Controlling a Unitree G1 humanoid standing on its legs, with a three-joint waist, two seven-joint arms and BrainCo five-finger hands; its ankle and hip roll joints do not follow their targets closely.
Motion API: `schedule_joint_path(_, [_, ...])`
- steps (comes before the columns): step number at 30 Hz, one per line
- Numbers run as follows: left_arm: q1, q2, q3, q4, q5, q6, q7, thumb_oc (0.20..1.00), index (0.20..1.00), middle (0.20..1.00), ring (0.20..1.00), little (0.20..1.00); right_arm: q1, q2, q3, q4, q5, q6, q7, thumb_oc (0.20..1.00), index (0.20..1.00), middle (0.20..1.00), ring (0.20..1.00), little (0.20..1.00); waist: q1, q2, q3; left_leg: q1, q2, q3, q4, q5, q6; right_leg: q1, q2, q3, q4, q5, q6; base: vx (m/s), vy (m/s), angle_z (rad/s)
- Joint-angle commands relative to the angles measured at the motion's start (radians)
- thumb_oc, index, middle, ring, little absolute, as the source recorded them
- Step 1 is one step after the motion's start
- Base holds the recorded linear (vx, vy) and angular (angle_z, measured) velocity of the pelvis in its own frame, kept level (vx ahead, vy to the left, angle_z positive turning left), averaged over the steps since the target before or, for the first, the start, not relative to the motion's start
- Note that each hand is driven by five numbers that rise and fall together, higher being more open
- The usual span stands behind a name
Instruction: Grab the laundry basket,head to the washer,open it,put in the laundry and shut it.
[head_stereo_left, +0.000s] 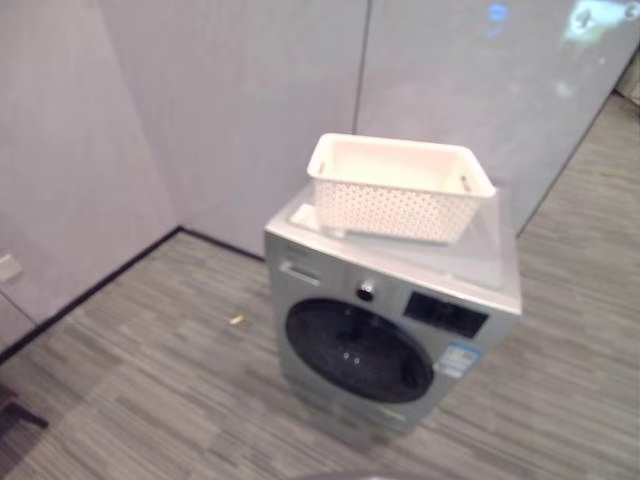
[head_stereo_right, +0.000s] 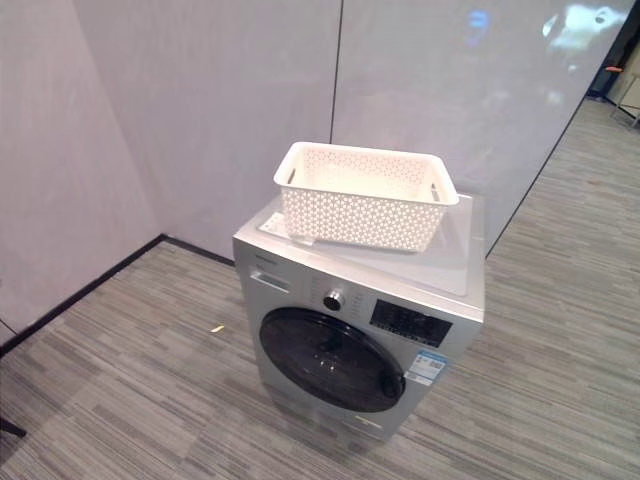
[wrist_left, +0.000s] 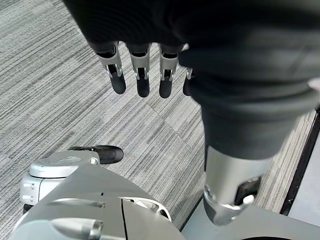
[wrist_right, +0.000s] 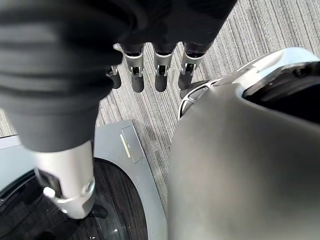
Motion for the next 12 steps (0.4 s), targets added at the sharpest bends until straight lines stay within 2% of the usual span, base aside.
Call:
schedule_joint_path(1, [-0.067,0.03,0.009,0.047,-0.044,-0.014,0.001,1.0,1.0,1.0,1.0,1.0,-0.054,0.054,-0.01,-0.024,-0.024,-0.011,0.011,1.0,1.0,1.0,1.0,1.0,0.038,-0.004,0.043,0.065,0.048,-0.018,0.017,0.002,-0.027,0.01,-0.031,-0.041,0.004,-0.018,0.023,0.0,0.0,0.0])
schedule_joint_path(12, [-0.084,0.027,-0.02,0.041,-0.053,-0.018,-0.008,1.0,1.0,1.0,1.0,1.0,-0.065,0.051,0.019,-0.021,-0.021,-0.012,0.01,1.0,1.0,1.0,1.0,1.0,0.043,-0.006,0.049,0.062,0.044,-0.02,0.017,-0.012,-0.023,0.013,-0.037,-0.05,0.004,-0.019,0.023,0.0,0.0,0.0])
